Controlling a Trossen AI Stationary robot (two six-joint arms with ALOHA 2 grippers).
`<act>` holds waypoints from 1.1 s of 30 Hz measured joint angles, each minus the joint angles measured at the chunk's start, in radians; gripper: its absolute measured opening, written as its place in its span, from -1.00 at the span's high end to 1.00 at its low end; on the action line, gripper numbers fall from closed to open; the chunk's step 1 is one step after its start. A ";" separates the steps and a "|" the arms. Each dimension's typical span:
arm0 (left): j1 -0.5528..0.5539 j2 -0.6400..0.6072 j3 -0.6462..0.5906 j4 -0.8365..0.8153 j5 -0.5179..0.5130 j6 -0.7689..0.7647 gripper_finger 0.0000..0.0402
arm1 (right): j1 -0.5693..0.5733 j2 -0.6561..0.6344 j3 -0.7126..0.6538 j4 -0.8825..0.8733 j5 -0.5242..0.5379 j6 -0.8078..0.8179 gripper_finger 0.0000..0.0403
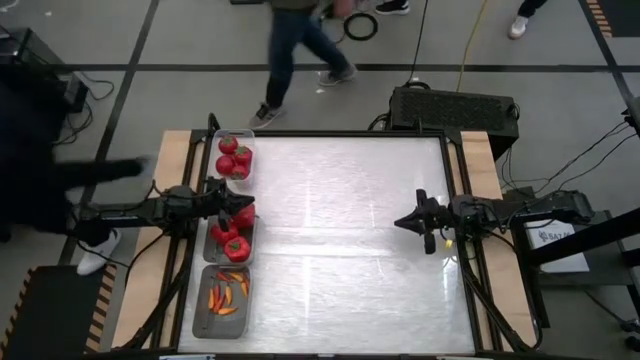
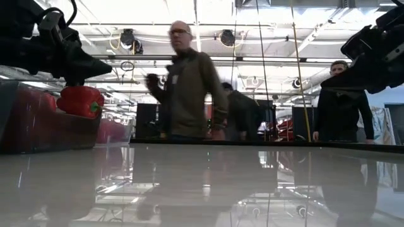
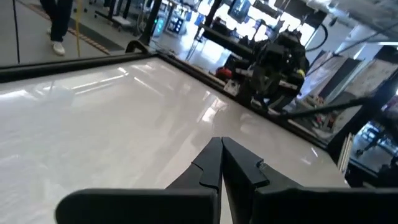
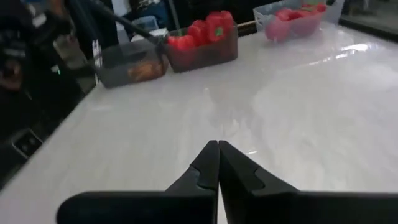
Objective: Sort produce into baskets
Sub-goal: Return to Home Position
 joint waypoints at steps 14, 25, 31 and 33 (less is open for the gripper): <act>0.000 0.000 0.000 -0.056 0.067 0.290 0.93 | 0.000 0.056 0.001 -0.006 -0.023 -0.197 1.00; 0.000 0.000 0.000 -0.054 0.067 0.291 0.93 | 0.000 0.056 0.001 -0.006 -0.022 -0.198 1.00; 0.000 0.000 0.000 -0.052 0.067 0.289 0.93 | 0.000 0.056 0.001 -0.005 -0.022 -0.197 1.00; 0.000 0.000 0.000 -0.052 0.067 0.289 0.93 | 0.000 0.056 0.001 -0.005 -0.022 -0.198 1.00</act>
